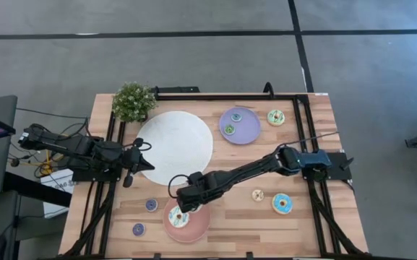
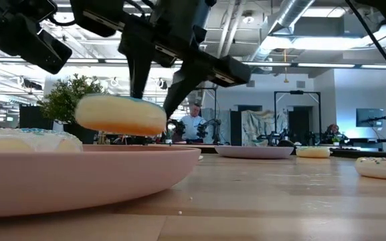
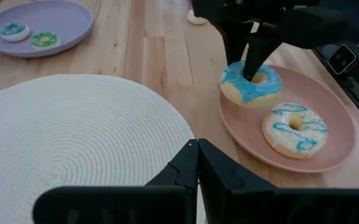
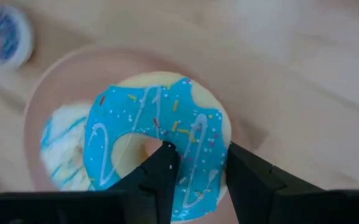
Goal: Pick & Place donuts
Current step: Put the large blue donut on the pink plate
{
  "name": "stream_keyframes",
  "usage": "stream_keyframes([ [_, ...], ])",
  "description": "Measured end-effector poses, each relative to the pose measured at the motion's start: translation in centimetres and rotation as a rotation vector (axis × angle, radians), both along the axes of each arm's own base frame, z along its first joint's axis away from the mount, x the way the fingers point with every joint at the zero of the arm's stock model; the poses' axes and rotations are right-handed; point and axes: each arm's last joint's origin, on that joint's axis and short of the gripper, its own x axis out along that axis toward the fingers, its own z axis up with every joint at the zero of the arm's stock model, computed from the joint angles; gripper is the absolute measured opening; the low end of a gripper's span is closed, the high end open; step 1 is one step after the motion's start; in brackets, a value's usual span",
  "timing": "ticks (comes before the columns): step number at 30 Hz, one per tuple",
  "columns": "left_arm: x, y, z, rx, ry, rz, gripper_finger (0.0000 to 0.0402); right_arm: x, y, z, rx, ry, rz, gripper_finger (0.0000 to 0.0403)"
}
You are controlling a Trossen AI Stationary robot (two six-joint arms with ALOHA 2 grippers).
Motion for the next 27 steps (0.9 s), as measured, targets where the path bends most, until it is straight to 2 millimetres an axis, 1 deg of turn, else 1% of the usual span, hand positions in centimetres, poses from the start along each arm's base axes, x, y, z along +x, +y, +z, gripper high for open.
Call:
stream_keyframes([
  [2, 0.0, 0.0, 0.0, 0.003, 0.0, -0.002, 0.0, 0.16, 0.18, 0.07, 0.022, -0.016, 0.033, 0.0118],
  [6, 0.0, 0.0, 0.0, 0.003, 0.0, -0.002, 0.0, -0.05, 0.1, 0.02, -0.011, -0.003, 0.004, 0.0118],
  [16, 0.0, 0.0, -0.02, 0.003, 0.0, -0.001, 0.0, 0.03, 0.02, 0.0, -0.017, -0.011, 0.008, 0.0118],
  [20, 0.0, 0.0, -0.02, 0.002, 0.0, -0.001, 0.0, 0.16, 0.32, 0.07, 0.024, -0.021, 0.072, 0.0118],
  [23, 0.0, 0.0, -0.02, 0.002, 0.001, -0.001, 0.0, -0.29, 0.0, -0.1, -0.034, 0.019, -0.01, 0.0118],
  [27, 0.0, -0.01, -0.01, 0.001, 0.001, -0.003, 0.0, -0.1, 0.09, -0.05, -0.02, 0.0, 0.03, 0.0118],
])
